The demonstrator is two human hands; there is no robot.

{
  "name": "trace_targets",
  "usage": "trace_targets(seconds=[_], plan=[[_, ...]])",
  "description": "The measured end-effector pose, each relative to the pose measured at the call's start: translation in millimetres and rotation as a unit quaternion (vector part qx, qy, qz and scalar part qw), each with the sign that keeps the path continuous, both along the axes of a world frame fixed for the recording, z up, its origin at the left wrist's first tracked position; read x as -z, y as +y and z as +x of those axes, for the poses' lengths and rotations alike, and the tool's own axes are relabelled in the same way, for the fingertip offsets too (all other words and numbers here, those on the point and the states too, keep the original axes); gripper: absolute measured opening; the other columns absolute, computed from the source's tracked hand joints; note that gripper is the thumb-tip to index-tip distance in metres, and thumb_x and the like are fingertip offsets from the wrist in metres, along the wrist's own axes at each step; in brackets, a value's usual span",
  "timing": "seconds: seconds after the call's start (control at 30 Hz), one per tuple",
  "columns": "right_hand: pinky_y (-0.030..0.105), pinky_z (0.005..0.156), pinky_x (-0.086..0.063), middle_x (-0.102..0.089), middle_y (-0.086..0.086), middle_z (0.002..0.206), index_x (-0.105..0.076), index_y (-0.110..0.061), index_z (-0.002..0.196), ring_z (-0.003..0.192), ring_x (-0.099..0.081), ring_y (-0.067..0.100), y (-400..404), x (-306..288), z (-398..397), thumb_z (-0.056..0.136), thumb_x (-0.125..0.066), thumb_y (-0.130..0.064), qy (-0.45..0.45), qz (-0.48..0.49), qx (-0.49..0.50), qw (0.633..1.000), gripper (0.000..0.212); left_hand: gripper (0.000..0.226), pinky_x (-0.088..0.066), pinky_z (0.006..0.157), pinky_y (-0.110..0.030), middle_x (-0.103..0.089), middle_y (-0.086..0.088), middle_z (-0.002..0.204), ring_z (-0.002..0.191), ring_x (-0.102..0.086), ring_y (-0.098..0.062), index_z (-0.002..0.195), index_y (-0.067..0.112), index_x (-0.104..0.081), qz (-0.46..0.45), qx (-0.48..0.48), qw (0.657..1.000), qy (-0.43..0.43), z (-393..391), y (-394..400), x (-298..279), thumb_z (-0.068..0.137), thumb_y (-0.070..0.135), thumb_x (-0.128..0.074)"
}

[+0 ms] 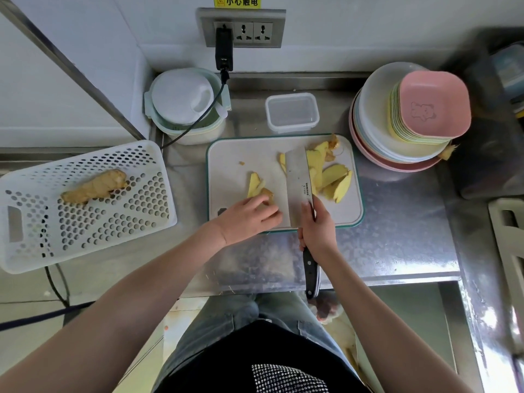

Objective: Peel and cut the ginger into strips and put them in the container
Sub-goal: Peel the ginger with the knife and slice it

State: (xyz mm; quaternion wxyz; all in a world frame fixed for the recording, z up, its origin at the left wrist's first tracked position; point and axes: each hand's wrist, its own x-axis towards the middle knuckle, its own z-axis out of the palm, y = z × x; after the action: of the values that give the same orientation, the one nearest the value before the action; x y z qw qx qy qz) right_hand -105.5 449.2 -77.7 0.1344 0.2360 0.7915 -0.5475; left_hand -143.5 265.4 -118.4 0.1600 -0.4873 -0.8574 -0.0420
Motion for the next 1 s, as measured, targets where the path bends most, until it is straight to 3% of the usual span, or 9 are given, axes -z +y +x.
trace_targets(seconds=[0.17, 0.3, 0.43, 0.5, 0.6, 0.63, 0.77, 0.9, 1.0], plan=[[0.022, 0.032, -0.036, -0.051, 0.009, 0.053, -0.052, -0.024, 0.115, 0.029, -0.043, 0.017, -16, 4, 7, 0.103, -0.037, -0.03, -0.004, 0.008, -0.009, 1.0, 0.02, 0.026, -0.052, 0.075, -0.027, -0.05, 0.0, 0.102, 0.093, -0.053, -0.022, 0.1, 0.016, -0.06, 0.049, -0.02, 0.999, 0.004, -8, 3, -8, 0.083, -0.004, -0.054], [0.026, 0.033, -0.041, -0.056, 0.011, 0.063, -0.05, -0.031, 0.116, 0.038, -0.048, 0.02, -30, 10, 9, 0.103, -0.036, -0.029, -0.019, 0.008, -0.022, 1.0, 0.02, 0.028, -0.054, 0.071, -0.028, -0.051, -0.001, 0.099, 0.087, -0.058, -0.023, 0.092, 0.019, -0.062, 0.034, -0.028, 0.999, -0.004, -7, -5, -7, 0.08, -0.006, -0.055], [0.035, 0.052, -0.05, -0.058, 0.002, 0.073, -0.05, -0.025, 0.11, 0.061, -0.057, 0.029, -49, 14, 9, 0.103, -0.033, -0.029, 0.0, 0.064, -0.023, 0.998, 0.019, 0.044, -0.057, 0.066, -0.033, -0.049, -0.009, 0.118, 0.103, -0.057, -0.029, 0.112, 0.013, -0.057, 0.042, -0.087, 0.992, -0.086, 9, -15, -2, 0.075, -0.01, -0.049], [0.035, 0.065, -0.047, -0.058, -0.001, 0.077, -0.048, -0.023, 0.117, 0.074, -0.059, 0.03, -59, 14, 10, 0.103, -0.031, -0.029, 0.003, 0.122, -0.012, 0.992, 0.022, 0.064, -0.055, 0.081, -0.038, -0.048, -0.016, 0.132, 0.119, -0.049, -0.032, 0.133, 0.008, -0.047, 0.144, -0.206, 0.941, -0.225, 21, -12, -1, 0.074, -0.014, -0.049], [0.033, 0.067, -0.044, -0.059, -0.002, 0.08, -0.044, -0.024, 0.127, 0.078, -0.058, 0.027, -68, 13, 11, 0.104, -0.029, -0.029, -0.006, 0.131, 0.026, 0.991, 0.028, 0.064, -0.04, 0.103, -0.034, -0.048, -0.016, 0.136, 0.123, -0.047, -0.028, 0.143, 0.004, -0.036, 0.307, -0.406, 0.764, -0.395, 27, -4, -5, 0.082, -0.015, -0.042], [0.033, 0.067, -0.044, -0.059, -0.001, 0.081, -0.045, -0.023, 0.125, 0.077, -0.058, 0.027, -70, 12, 10, 0.104, -0.029, -0.028, -0.008, 0.123, 0.029, 0.992, 0.027, 0.062, -0.039, 0.102, -0.029, -0.05, -0.017, 0.133, 0.12, -0.049, -0.028, 0.143, 0.004, -0.036, 0.314, -0.424, 0.737, -0.422, 26, -1, -6, 0.084, -0.014, -0.041], [0.035, 0.068, -0.048, -0.064, 0.003, 0.088, -0.047, -0.021, 0.118, 0.077, -0.06, 0.026, -79, 12, 10, 0.104, -0.029, -0.028, -0.001, 0.117, 0.0, 0.993, 0.024, 0.063, -0.036, 0.101, -0.022, -0.05, -0.016, 0.133, 0.123, -0.049, -0.025, 0.143, 0.009, -0.038, 0.291, -0.403, 0.724, -0.478, 23, 10, -11, 0.084, -0.012, -0.04], [0.035, 0.065, -0.047, -0.062, -0.001, 0.082, -0.049, -0.022, 0.113, 0.074, -0.059, 0.024, -74, 10, 9, 0.103, -0.031, -0.028, 0.004, 0.12, 0.0, 0.993, 0.021, 0.054, -0.033, 0.083, -0.007, -0.062, -0.011, 0.12, 0.108, -0.058, -0.022, 0.138, 0.008, -0.047, 0.308, -0.406, 0.722, -0.468, 22, 13, -13, 0.086, -0.008, -0.047], [0.033, 0.06, -0.042, -0.052, -0.005, 0.069, -0.046, -0.02, 0.102, 0.062, -0.05, 0.019, -60, 11, 8, 0.103, -0.032, -0.027, 0.007, 0.124, 0.01, 0.992, 0.015, 0.043, -0.046, 0.08, -0.025, -0.065, -0.012, 0.104, 0.101, -0.06, -0.028, 0.125, 0.006, -0.058, 0.299, -0.406, 0.76, -0.41, 22, 14, -14, 0.082, 0.008, -0.063]])
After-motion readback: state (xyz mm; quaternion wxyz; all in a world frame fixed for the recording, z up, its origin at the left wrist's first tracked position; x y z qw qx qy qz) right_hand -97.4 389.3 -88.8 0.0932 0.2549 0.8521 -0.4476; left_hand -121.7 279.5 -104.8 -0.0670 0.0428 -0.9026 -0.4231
